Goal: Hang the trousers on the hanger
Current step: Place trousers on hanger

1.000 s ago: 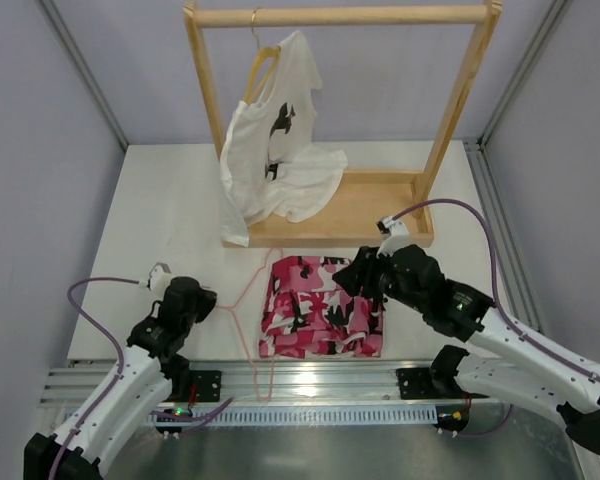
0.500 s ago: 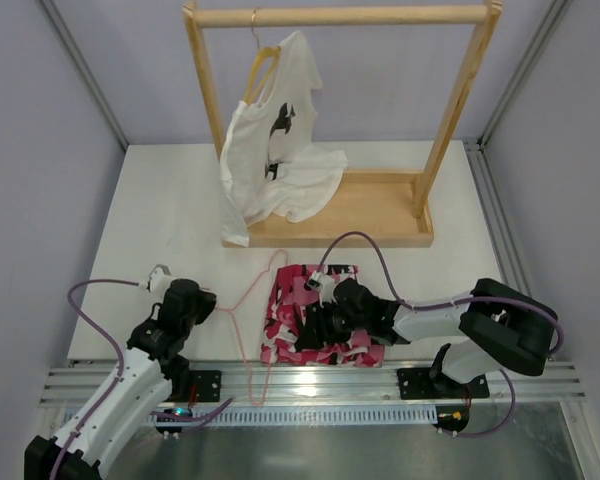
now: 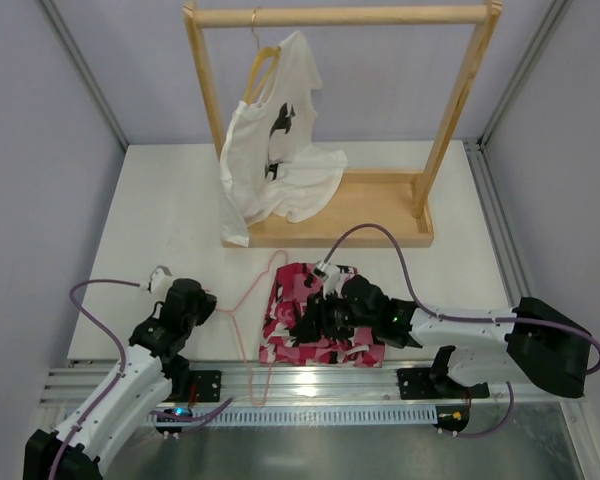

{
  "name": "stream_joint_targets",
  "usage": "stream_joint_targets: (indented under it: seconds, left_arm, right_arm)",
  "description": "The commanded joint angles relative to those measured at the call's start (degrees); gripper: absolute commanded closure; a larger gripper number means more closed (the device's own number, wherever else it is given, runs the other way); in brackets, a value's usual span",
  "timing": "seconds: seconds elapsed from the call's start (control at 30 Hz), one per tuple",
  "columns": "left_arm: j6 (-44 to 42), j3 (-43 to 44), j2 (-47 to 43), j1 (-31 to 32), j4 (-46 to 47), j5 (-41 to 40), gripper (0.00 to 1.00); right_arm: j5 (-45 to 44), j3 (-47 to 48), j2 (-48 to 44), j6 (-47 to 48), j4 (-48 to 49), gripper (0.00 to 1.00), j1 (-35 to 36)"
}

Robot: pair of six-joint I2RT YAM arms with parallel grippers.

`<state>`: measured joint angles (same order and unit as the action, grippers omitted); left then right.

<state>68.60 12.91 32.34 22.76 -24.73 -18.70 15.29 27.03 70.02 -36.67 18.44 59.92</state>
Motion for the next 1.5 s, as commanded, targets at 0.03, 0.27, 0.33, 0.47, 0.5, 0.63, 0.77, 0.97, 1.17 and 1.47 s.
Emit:
stream_joint_targets:
  seconds: [0.03, 0.27, 0.33, 0.47, 0.5, 0.63, 0.77, 0.97, 1.17, 1.47]
  left_arm:
    - [-2.06, -0.34, 0.01, 0.09, -5.33, -4.33, 1.00]
    - [-1.80, -0.07, 0.01, 0.00, -5.85, -4.68, 1.00]
    - [-1.89, 0.01, -0.52, 0.00, -5.77, -4.77, 1.00]
    - [-2.50, -0.07, -0.70, 0.00, -2.43, -4.25, 0.98]
    - [-2.42, 0.10, -0.35, 0.00, -2.51, -4.24, 0.95]
    - [-3.38, 4.13, 2.02, 0.00, -9.25, -7.92, 0.61]
    - [-5.40, 11.15, 4.13, 0.09, -11.29, -9.16, 0.48]
    - [-16.00, 24.34, 7.99, 0.00, -19.02, -14.87, 0.31]
    - [-21.76, 36.39, 14.51, 0.00, -23.42, -12.06, 0.32]
    - [-28.52, 32.36, 14.77, 8.85, -2.79, 15.27, 0.38]
  right_arm:
    - [-7.18, -11.87, 2.48, -6.82, 6.07, 0.54, 1.52]
    - [-19.62, -6.48, -8.12, -10.26, -15.67, 0.40, 1.60]
    - [-24.58, -1.99, -15.86, -10.44, -28.33, 0.37, 1.52]
    - [-30.58, 2.59, -21.67, -9.83, -38.82, 0.37, -1.20]
    - [-30.76, 2.85, -21.77, -9.66, -40.05, 0.37, -2.17]
    - [-32.69, 1.37, -21.77, -12.36, -42.07, 0.38, -2.35]
    - [-37.42, 0.39, -24.83, -18.50, -46.72, 0.37, -2.53]
    - [-42.45, 1.80, -30.46, -22.84, -58.86, 0.38, -7.08]
    - [-38.15, 1.28, -33.02, -16.43, -59.49, 0.41, -19.12]
    - [-23.47, -7.24, -34.95, -17.56, -51.05, 0.42, -25.55]
